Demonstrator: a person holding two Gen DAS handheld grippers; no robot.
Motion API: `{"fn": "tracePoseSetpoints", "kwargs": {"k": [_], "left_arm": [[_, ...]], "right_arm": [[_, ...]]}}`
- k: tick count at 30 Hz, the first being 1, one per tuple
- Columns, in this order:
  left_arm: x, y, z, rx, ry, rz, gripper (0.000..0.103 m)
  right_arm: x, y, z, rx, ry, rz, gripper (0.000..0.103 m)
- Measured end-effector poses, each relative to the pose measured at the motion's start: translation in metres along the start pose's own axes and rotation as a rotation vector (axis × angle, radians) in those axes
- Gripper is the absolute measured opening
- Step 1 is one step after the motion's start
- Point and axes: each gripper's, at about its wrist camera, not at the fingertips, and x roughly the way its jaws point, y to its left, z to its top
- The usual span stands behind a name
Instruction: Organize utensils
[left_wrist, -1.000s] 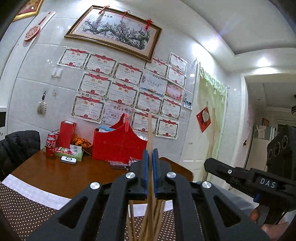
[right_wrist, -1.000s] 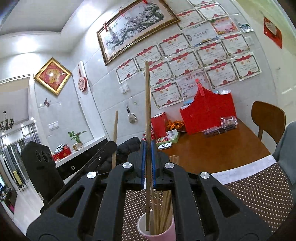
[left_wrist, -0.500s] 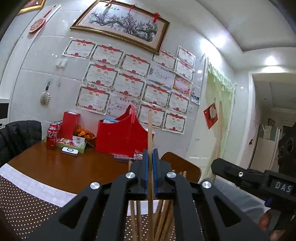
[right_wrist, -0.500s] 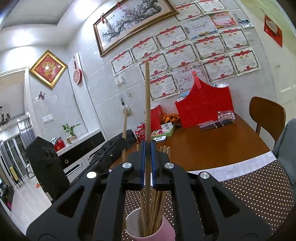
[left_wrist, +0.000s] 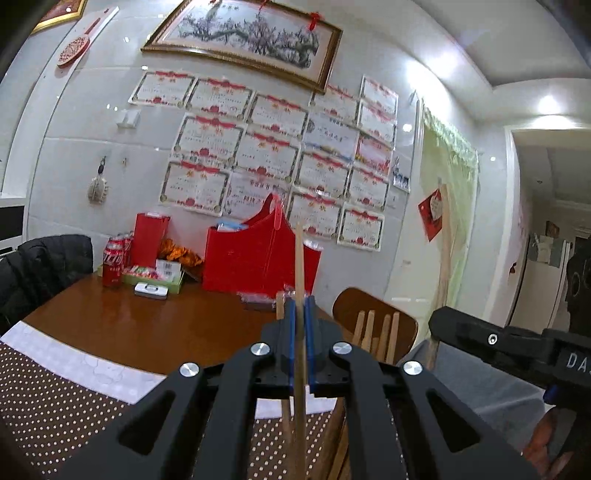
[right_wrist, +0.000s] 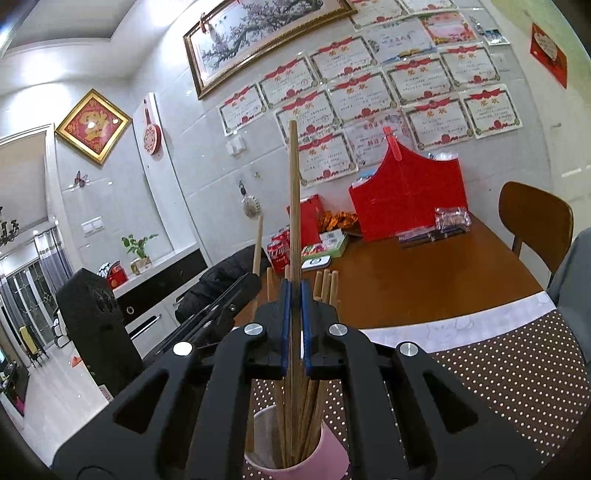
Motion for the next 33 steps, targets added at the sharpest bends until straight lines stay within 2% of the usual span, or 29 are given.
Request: {"fn": "tracePoseSetpoints", "kwargs": {"k": [1,2,3,4,5,7,10,15,24,29,33], "left_arm": [[0.000,0.002,0.001,-0.005,0.016,-0.006,0.006],[0.000,0.002,0.002,-0.006,0.023,-0.004,0.016],[-0.001,0.003,0.004,-0.007,0.024,0.005,0.041],[-0.004,0.005,0.006,-0.012,0.012,0.022,0.052],[-0.007,0.007,0.008,-0.019,-0.002,0.035,0.064],[-0.012,0.010,0.014,-0.028,-0.013,0.042,0.066],[-0.019,0.010,0.023,-0.018,-0.013,0.062,0.075],[-0.031,0.000,0.039,0.027,0.023,0.109,0.079],[-0.098,-0.016,0.047,0.126,0.103,0.206,0.082],[-0.142,-0.018,0.046,0.137,0.136,0.241,0.082],[-0.173,-0.021,0.043,0.139,0.150,0.266,0.082]], "right_arm": [[0.001,0.000,0.000,0.005,0.009,0.004,0.008],[0.002,-0.002,0.000,0.015,0.022,0.008,0.011],[0.003,-0.003,0.001,0.027,0.031,0.008,0.036],[0.002,-0.004,0.002,0.037,0.027,0.000,0.082],[0.000,-0.005,0.003,0.043,0.014,-0.005,0.092],[-0.008,-0.006,0.005,0.050,-0.029,-0.018,0.094],[-0.012,-0.008,0.009,0.058,-0.030,-0.030,0.097],[-0.016,-0.008,0.013,0.071,-0.032,-0.074,0.097],[-0.050,0.021,0.020,0.041,-0.064,-0.101,0.097],[-0.080,0.045,0.006,0.020,-0.041,-0.140,0.097],[-0.109,0.060,-0.011,0.002,-0.010,-0.207,0.097]]}}
